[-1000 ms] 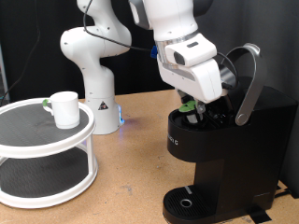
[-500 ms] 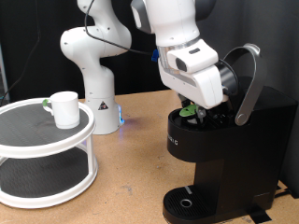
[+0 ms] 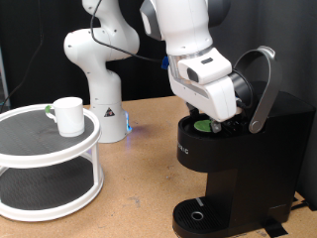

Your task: Make a cup of coffee with the keurig machine

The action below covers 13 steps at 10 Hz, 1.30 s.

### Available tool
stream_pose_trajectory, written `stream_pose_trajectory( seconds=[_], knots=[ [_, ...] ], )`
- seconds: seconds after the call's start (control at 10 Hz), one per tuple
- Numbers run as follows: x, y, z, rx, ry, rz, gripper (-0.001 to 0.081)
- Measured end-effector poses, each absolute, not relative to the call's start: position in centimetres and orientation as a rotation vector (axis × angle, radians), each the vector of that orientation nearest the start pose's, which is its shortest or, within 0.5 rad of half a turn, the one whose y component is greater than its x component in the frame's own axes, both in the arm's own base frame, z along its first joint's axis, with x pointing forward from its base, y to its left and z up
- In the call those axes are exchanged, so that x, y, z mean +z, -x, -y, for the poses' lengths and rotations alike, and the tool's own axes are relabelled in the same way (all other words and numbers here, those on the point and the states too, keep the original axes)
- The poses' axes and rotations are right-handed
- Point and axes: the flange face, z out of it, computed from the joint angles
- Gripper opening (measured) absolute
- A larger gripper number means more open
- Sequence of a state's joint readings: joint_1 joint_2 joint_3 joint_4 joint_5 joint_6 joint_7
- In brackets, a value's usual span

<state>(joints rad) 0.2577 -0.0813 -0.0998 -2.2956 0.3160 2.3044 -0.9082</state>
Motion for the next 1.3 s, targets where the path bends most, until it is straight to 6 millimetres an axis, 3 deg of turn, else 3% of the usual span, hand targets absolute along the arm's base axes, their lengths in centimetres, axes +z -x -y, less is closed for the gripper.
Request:
stream_pose_trajectory(
  seconds=[0.1, 0.2, 0.3, 0.5, 1.1, 1.3],
  knots=[
    [39.2, -50.4, -8.7, -0.256, 2.658, 1.226, 0.0725],
    [39.3, -50.4, -8.6, -0.259, 2.651, 1.221, 0.0725],
    [39.4, -50.4, -8.6, -0.266, 2.636, 1.215, 0.0790],
    [40.4, -50.2, -7.9, -0.285, 2.590, 1.206, 0.0805],
    [47.4, -49.3, -4.4, -0.364, 2.566, 1.202, 0.0806],
    [47.6, -49.3, -4.1, -0.358, 2.576, 1.215, 0.0806]
  ],
)
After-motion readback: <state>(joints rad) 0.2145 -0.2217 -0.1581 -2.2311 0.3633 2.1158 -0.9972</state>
